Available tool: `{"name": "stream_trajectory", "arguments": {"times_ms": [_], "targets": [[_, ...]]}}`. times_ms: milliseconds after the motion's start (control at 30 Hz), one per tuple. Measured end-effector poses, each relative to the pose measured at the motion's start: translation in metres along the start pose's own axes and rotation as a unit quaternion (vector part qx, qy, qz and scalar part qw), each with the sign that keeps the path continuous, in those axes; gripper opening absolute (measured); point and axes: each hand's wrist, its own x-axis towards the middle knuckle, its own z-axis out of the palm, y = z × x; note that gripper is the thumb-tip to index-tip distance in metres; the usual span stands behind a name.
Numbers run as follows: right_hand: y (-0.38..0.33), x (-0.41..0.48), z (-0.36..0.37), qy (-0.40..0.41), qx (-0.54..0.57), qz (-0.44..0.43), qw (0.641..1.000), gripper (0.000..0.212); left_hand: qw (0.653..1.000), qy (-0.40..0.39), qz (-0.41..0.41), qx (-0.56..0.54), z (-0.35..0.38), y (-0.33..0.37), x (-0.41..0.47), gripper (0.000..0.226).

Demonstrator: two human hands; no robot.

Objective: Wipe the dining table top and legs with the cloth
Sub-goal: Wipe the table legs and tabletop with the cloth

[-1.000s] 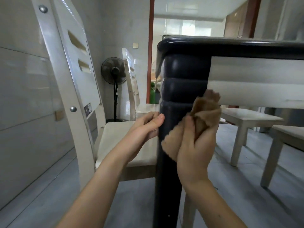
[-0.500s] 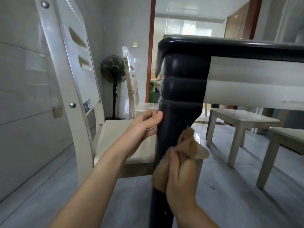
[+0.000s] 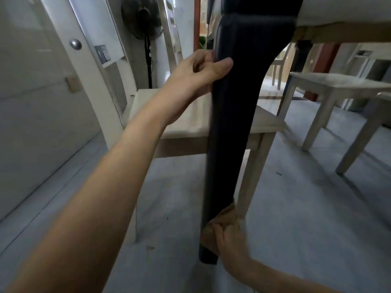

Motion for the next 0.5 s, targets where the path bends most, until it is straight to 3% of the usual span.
{"name": "stream_trajectory", "arguments": {"times_ms": [133,233,367,500], "targets": [[-0.006,0.002,-0.008,-0.016,-0.021,0.011,1.000,0.033,1.000,-0.016,0.016,0.017,-0.001,-0.004,0.002,0.049],[-0.057,0.015,-0.014,0.043,0.013,-0.102,0.994,0.027,0.999,-0.015,0.034,0.027,-0.001,-0.005,0.003,0.053],[-0.094,0.039,-0.010,0.118,0.023,-0.231,0.966,0.048,0.998,-0.006,0.046,0.032,0.001,-0.011,0.006,0.055],[-0.051,0.033,0.000,0.120,0.021,-0.208,0.971,0.067,0.999,-0.005,0.037,0.011,-0.001,-0.018,0.004,0.057]]}}
